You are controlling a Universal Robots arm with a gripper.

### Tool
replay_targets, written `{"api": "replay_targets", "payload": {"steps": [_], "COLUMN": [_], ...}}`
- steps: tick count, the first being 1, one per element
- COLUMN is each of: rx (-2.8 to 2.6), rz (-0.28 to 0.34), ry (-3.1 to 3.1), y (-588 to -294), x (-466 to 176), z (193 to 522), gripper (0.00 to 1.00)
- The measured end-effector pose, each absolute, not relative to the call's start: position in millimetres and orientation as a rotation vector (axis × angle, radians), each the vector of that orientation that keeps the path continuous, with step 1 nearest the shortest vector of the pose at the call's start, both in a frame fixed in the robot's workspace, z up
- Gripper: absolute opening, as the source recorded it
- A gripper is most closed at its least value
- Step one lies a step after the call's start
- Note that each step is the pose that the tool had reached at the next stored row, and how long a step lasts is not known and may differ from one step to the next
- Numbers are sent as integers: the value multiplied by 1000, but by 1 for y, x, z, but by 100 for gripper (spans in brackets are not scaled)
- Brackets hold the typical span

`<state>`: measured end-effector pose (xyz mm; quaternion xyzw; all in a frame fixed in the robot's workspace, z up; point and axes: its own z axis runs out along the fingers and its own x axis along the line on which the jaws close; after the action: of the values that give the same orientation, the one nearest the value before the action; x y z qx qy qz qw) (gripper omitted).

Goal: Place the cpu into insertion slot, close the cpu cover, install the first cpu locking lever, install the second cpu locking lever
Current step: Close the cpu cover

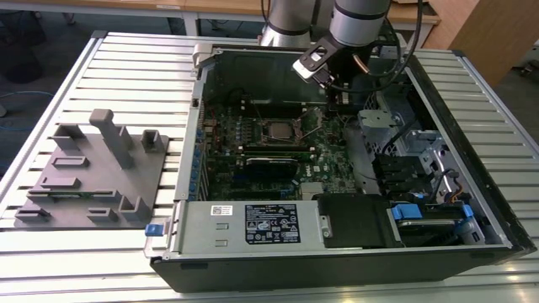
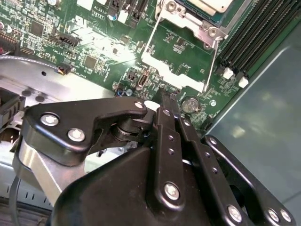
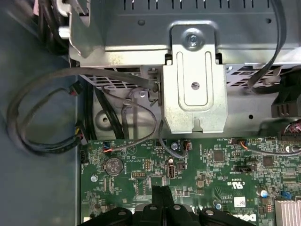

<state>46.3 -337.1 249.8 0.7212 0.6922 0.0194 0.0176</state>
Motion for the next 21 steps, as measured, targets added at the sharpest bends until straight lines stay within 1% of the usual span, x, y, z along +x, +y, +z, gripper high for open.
{"api": "replay_targets", "payload": {"steps": [11, 21], "rx": [2241, 2239], "rz": [61, 64], "ry": [2151, 2149], "y": [-337, -337], "x": [44, 21], "z": [244, 244], "gripper": [10, 10]}}
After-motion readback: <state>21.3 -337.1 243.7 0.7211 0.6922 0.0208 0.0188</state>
